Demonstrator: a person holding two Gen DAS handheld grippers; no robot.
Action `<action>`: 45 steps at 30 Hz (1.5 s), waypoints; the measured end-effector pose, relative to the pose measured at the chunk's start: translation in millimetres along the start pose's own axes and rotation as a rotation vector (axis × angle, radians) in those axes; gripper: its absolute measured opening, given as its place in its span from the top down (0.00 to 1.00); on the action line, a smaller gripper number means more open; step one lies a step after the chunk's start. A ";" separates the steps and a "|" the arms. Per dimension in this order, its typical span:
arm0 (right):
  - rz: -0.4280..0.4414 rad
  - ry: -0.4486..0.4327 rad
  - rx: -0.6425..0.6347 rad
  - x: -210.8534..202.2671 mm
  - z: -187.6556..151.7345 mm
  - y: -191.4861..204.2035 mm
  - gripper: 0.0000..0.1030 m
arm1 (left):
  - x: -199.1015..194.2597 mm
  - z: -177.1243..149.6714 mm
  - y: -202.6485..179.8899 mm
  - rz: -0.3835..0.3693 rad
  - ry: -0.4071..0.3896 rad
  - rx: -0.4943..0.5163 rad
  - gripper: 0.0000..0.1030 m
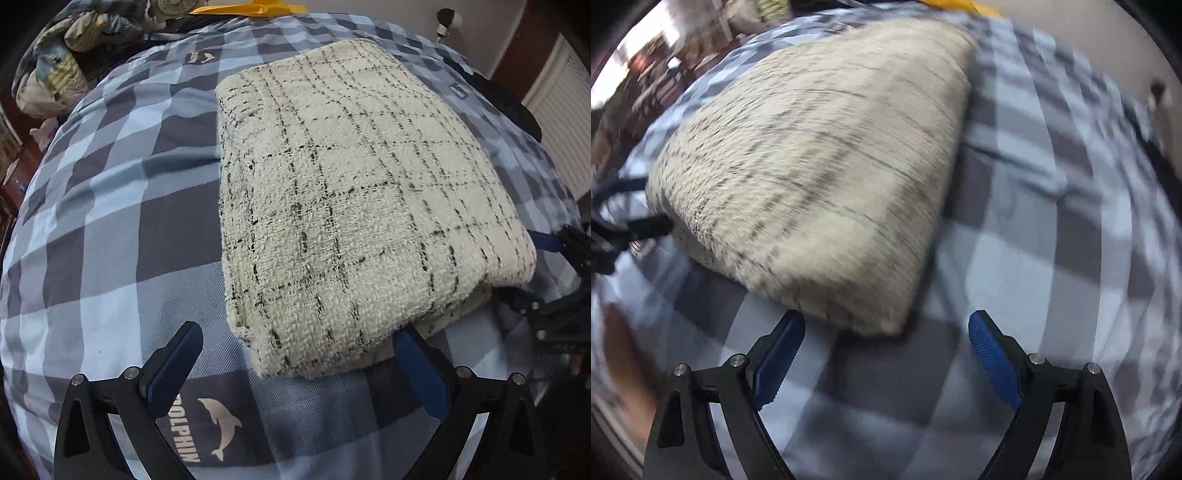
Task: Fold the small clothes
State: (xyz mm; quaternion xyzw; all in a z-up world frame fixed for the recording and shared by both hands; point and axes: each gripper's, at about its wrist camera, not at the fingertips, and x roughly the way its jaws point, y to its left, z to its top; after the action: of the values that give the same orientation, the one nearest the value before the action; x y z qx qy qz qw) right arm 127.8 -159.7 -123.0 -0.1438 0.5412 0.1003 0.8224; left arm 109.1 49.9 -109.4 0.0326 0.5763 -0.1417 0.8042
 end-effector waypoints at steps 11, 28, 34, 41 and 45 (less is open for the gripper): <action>0.091 -0.133 0.071 -5.6 1.9 -20.4 0.70 | 11.5 5.7 -16.3 -0.105 0.025 0.024 0.72; 0.162 0.105 0.259 -9.8 -26.8 -31.2 0.81 | -29.0 -17.0 15.9 -0.212 -0.003 -0.076 0.78; 0.089 -0.047 0.283 -34.3 -17.3 -36.1 0.34 | -29.6 -25.1 21.3 -0.151 0.024 -0.078 0.31; -0.002 -0.039 0.109 -22.7 -13.3 -5.1 0.34 | -34.2 -17.9 4.4 -0.086 -0.060 0.018 0.20; -0.064 -0.029 0.034 -3.2 -2.1 5.2 0.34 | -7.5 -15.3 -3.3 -0.016 -0.004 0.066 0.20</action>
State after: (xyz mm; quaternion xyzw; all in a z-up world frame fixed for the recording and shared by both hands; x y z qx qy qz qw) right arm 123.1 -155.5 -121.5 -0.1458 0.5260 0.0667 0.8352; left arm 91.9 51.5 -107.0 0.0543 0.5700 -0.1669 0.8027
